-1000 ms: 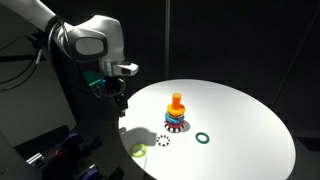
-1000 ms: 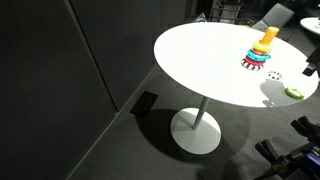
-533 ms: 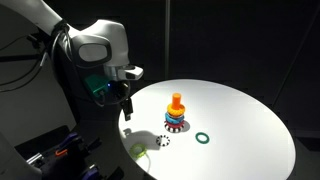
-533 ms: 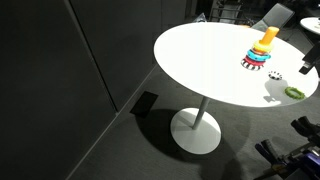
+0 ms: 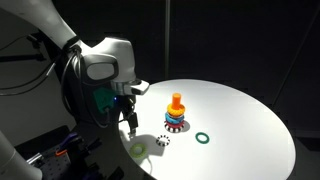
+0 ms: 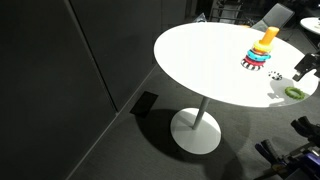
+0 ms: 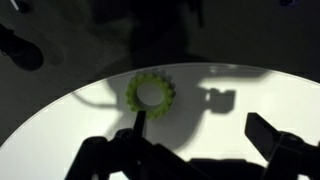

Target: Lift the lime green donut plush toy from the table and put it on the orange holder

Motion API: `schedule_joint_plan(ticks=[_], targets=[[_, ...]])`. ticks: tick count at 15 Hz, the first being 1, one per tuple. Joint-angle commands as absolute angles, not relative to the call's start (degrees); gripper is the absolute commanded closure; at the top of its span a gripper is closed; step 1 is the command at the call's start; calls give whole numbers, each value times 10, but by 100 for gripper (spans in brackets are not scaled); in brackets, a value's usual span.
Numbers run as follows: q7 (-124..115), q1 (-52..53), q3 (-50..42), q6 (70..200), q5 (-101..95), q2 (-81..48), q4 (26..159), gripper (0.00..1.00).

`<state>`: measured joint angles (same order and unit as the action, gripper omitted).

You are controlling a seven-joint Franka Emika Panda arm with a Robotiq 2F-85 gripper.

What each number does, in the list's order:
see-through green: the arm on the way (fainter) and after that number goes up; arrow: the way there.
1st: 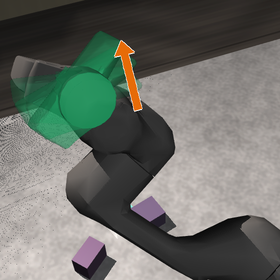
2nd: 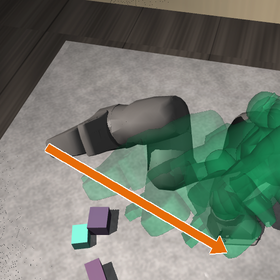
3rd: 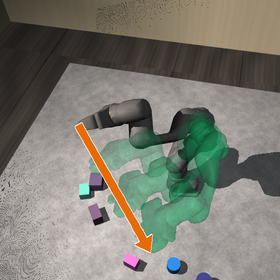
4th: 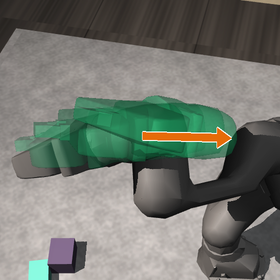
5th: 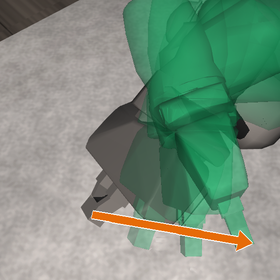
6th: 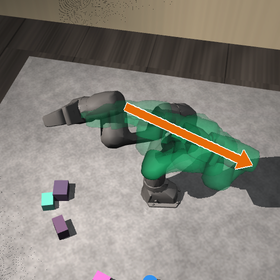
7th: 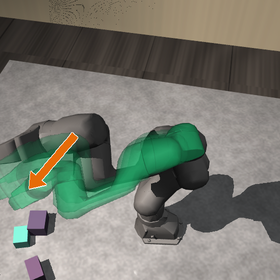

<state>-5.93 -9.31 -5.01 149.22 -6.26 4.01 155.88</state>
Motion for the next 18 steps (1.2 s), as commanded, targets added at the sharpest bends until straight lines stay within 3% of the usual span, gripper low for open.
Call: schedule_joint_plan(ticks=[1, 18], targets=[[-94, -101, -66, 1516, -102, -2, 1544, 0], [-116, -71, -145, 1649, -114, -153, 1513, 0]])
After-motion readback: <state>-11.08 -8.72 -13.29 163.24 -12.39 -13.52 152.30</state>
